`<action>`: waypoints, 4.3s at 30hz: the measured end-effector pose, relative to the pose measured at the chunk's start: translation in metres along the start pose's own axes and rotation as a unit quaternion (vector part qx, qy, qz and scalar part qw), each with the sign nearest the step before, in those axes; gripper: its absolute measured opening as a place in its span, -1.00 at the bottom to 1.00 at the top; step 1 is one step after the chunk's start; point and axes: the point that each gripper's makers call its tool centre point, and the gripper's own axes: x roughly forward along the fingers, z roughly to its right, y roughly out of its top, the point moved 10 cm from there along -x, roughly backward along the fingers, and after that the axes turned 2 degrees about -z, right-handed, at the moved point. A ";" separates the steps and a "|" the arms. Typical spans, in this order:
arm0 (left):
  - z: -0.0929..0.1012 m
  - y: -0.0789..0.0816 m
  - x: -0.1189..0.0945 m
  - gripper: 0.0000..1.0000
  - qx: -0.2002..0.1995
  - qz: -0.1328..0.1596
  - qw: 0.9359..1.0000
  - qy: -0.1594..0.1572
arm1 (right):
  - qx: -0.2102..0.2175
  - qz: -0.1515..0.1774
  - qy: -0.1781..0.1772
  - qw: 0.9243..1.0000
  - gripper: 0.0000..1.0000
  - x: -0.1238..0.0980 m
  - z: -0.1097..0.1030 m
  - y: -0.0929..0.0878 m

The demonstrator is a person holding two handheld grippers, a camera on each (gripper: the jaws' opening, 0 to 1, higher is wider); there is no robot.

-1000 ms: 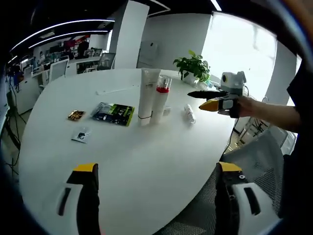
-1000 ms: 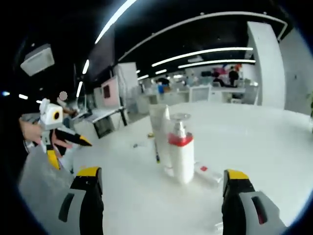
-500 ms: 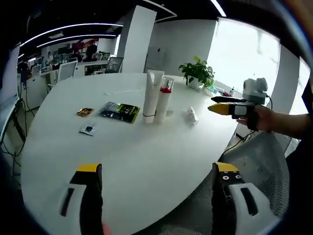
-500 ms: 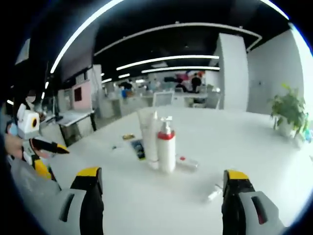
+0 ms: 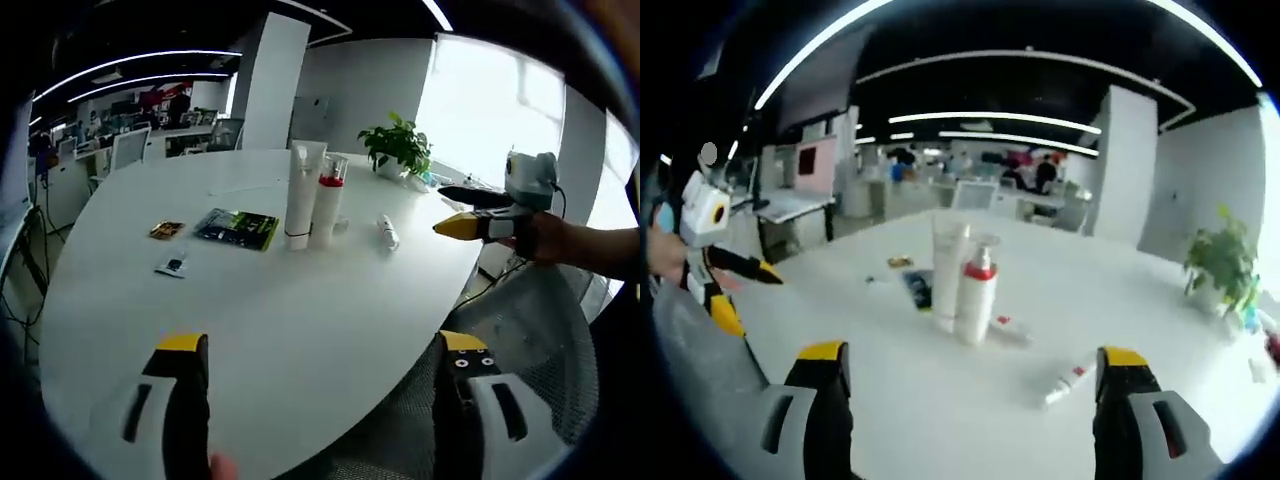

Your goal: Arrange the skincare products in the storage area until every visible bottle or jar stands upright without overlapping.

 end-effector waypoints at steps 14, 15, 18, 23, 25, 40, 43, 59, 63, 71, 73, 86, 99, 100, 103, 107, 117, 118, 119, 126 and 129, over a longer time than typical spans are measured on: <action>-0.005 -0.006 -0.001 0.72 -0.010 -0.019 1.000 0.012 | 0.012 -0.005 0.025 1.000 0.97 0.002 -0.006 -0.003; -0.005 -0.005 -0.001 0.71 -0.010 -0.016 1.000 0.010 | 0.010 -0.011 0.024 1.000 0.98 0.002 -0.006 -0.004; -0.004 -0.003 0.000 0.70 -0.005 -0.016 1.000 0.002 | 0.007 -0.021 0.016 1.000 0.97 0.003 -0.006 -0.006; -0.003 -0.004 0.003 0.68 -0.001 -0.026 1.000 0.000 | 0.012 -0.023 0.022 0.999 0.98 0.002 -0.006 -0.007; 0.000 -0.003 0.002 0.68 0.003 -0.022 1.000 -0.001 | 0.017 -0.022 0.024 0.999 0.98 0.002 -0.005 -0.007; -0.012 -0.007 0.001 0.64 0.003 -0.040 0.998 0.039 | 0.074 -0.063 0.065 0.993 0.98 0.009 -0.004 -0.018; -0.014 -0.009 0.000 0.58 0.005 -0.049 0.997 0.051 | 0.082 -0.087 0.072 0.990 0.95 0.014 0.004 -0.024; -0.008 0.003 -0.032 0.62 -0.003 -0.015 0.989 0.150 | 0.019 -0.129 0.091 0.987 0.88 0.051 0.054 -0.027; -0.008 -0.003 -0.026 0.66 0.003 -0.040 0.987 0.158 | -0.041 -0.146 0.100 0.983 0.87 0.063 0.069 -0.025; -0.005 -0.002 -0.022 0.74 0.060 -0.045 0.983 0.167 | -0.124 -0.196 0.130 0.964 0.71 0.100 0.093 -0.025; -0.007 -0.002 -0.022 0.75 0.054 -0.046 0.983 0.172 | -0.132 -0.195 0.135 0.962 0.62 0.115 0.098 -0.022; -0.015 -0.004 -0.024 0.77 0.017 -0.047 0.980 0.195 | -0.196 -0.196 0.205 0.938 0.30 0.192 0.116 -0.005; -0.016 -0.009 -0.022 0.77 0.014 -0.074 0.977 0.199 | -0.206 -0.224 0.248 0.920 0.03 0.218 0.109 -0.012; -0.017 -0.009 -0.022 0.77 0.014 -0.076 0.977 0.200 | -0.206 -0.225 0.249 0.919 0.01 0.219 0.109 -0.012; -0.017 -0.009 -0.022 0.77 0.014 -0.078 0.976 0.201 | -0.211 -0.235 0.259 0.913 -0.02 0.223 0.107 -0.014; -0.017 -0.010 -0.022 0.77 0.014 -0.079 0.977 0.200 | -0.224 -0.256 0.275 0.899 -0.10 0.228 0.106 -0.017; -0.017 -0.010 -0.021 0.76 0.016 -0.081 0.976 0.201 | -0.214 -0.275 0.300 0.888 -0.32 0.230 0.102 -0.014; -0.017 -0.010 -0.021 0.76 0.017 -0.081 0.976 0.200 | -0.218 -0.273 0.301 0.887 -0.36 0.230 0.101 -0.014; -0.016 -0.010 -0.021 0.76 0.018 -0.081 0.976 0.200 | -0.218 -0.274 0.302 0.887 -0.40 0.230 0.101 -0.014; -0.017 -0.011 -0.021 0.76 0.020 -0.083 0.976 0.199 | -0.225 -0.276 0.305 0.883 -0.73 0.232 0.101 -0.012; -0.016 -0.011 -0.021 0.76 0.021 -0.083 0.976 0.199 | -0.229 -0.275 0.305 0.882 -0.74 0.232 0.101 -0.012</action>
